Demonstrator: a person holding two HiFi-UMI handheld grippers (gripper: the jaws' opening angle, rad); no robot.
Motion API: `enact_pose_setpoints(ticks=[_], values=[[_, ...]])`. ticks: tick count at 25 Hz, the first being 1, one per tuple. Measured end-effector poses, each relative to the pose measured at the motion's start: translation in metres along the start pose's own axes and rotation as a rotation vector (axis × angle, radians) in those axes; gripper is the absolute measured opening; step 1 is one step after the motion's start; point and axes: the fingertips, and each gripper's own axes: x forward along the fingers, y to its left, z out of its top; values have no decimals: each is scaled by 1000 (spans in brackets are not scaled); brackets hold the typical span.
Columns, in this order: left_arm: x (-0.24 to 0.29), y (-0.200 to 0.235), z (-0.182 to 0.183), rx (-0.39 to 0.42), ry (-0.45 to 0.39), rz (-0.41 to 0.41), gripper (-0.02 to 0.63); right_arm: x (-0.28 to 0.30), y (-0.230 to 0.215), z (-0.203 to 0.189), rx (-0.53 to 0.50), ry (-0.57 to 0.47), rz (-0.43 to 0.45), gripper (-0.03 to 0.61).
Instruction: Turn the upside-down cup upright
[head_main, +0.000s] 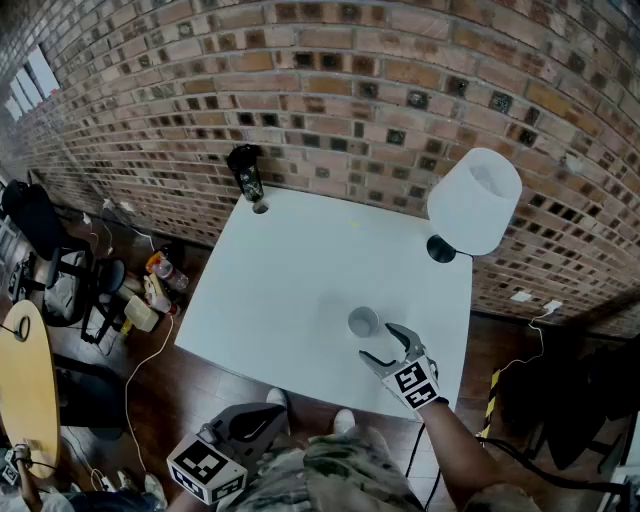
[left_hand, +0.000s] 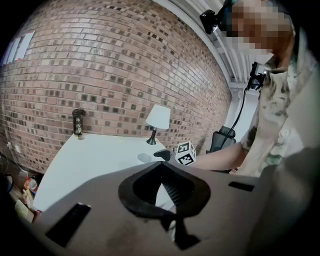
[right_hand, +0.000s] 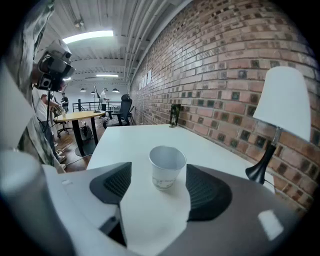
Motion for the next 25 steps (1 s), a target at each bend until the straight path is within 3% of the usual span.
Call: enact_pose_setpoints(ticks=[7, 13, 19, 25], values=[[0, 46, 12, 18, 8, -9, 6, 50, -18, -21, 15, 53, 12, 364], [-1, 76, 11, -2, 19, -23, 6, 56, -17, -10, -22, 44, -5, 279], [-6, 106, 10, -34, 0, -60, 6, 71, -7, 3, -181, 189, -8, 279], [-16, 137, 10, -42, -21, -70, 6, 110, 6, 15, -324, 310, 50, 276]])
